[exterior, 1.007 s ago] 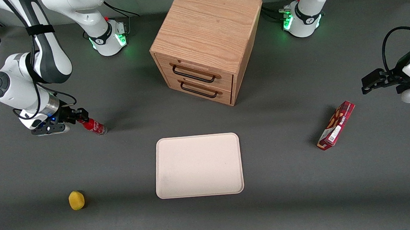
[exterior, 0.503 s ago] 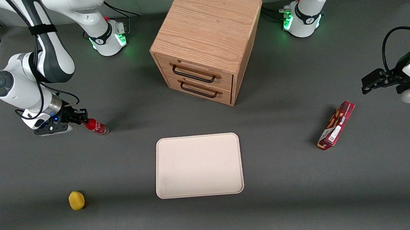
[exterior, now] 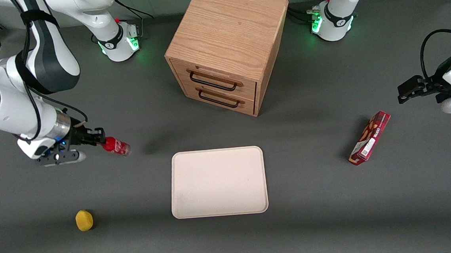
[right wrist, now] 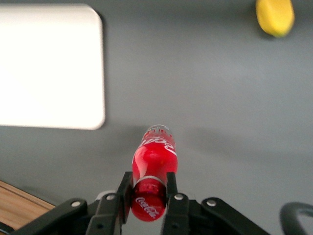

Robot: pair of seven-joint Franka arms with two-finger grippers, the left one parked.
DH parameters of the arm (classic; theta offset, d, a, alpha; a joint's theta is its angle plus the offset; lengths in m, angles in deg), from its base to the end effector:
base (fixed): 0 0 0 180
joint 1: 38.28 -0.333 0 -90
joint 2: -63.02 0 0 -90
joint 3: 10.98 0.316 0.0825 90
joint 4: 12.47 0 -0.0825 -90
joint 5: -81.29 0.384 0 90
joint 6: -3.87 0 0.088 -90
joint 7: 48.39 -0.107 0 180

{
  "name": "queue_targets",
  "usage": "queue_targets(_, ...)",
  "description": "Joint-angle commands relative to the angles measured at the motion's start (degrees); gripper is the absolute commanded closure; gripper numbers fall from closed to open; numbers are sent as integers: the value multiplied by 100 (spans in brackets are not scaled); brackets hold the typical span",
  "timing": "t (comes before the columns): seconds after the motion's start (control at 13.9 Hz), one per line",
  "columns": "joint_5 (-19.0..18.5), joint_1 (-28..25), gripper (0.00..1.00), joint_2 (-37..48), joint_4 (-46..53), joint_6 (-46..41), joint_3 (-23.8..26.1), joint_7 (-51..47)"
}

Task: Place coke bottle on tray
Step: 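Carry the held bottle over to the cream tray's edge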

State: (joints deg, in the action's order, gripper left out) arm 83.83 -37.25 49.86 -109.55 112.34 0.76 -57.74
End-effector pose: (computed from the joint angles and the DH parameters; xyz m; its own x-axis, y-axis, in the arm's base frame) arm 0.6154 0.1104 0.4598 0.9991 0.0062 -0.0411 0.0028 -0.9966 -0.0823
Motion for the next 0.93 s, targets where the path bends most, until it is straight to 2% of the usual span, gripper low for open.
queue_targets(0.0, -70, -478, 100, -1309, 1846, -537, 39, -628)
queue_targets(0.43, -211, -1279, 100, -2699, 3659, -582, -198, -1051)
queue_targets(0.5, -211, -1559, 100, -2840, 3870, -564, -469, -1191)
queue_targets(0.72, -158, -2833, 100, -3130, 4214, -468, -1716, -1552)
queue_targets(0.86, -114, -2872, 100, -3245, 4215, -249, -1807, -1553)
